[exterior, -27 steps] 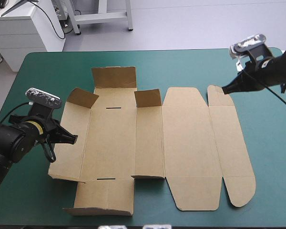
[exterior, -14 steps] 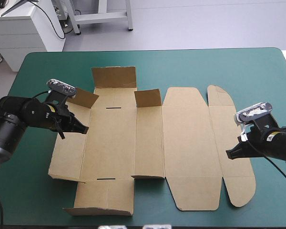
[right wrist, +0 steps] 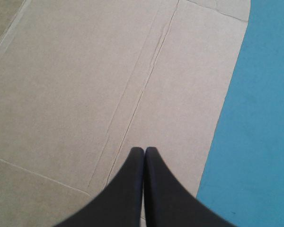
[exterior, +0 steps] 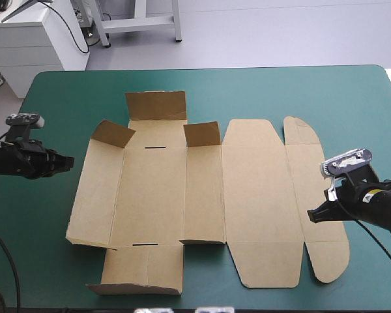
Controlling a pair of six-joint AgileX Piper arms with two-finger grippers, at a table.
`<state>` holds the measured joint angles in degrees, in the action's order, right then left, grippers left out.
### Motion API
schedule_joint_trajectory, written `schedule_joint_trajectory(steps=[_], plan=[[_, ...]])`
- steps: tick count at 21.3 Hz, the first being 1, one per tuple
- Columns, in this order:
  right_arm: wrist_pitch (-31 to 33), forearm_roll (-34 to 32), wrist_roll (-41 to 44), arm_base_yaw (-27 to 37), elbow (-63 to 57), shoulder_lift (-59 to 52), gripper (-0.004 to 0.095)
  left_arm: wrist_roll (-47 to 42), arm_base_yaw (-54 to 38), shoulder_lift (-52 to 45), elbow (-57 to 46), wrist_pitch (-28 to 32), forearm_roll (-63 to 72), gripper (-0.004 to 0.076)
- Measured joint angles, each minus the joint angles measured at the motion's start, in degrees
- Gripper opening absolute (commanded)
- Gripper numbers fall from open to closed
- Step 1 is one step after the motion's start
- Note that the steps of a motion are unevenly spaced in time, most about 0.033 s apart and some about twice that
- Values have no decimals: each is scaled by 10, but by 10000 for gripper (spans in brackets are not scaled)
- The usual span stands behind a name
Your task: Fold the box
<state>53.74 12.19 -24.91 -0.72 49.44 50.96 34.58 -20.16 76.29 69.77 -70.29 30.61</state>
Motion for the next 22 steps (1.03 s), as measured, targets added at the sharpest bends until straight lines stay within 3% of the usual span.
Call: schedule_joint_trajectory(steps=[5,7,13,22], plan=[[-15,5,0,0,-1,0,-21,-14,-76,0,0,-2,-41,18],[-17,5,0,0,-1,0,-21,-27,-84,0,-5,-2,-58,59],[-24,5,0,0,-1,0,-21,-30,-84,0,-81,-2,-48,398],[-36,6,0,0,-3,0,-21,14,-84,1,-162,3,20,422]])
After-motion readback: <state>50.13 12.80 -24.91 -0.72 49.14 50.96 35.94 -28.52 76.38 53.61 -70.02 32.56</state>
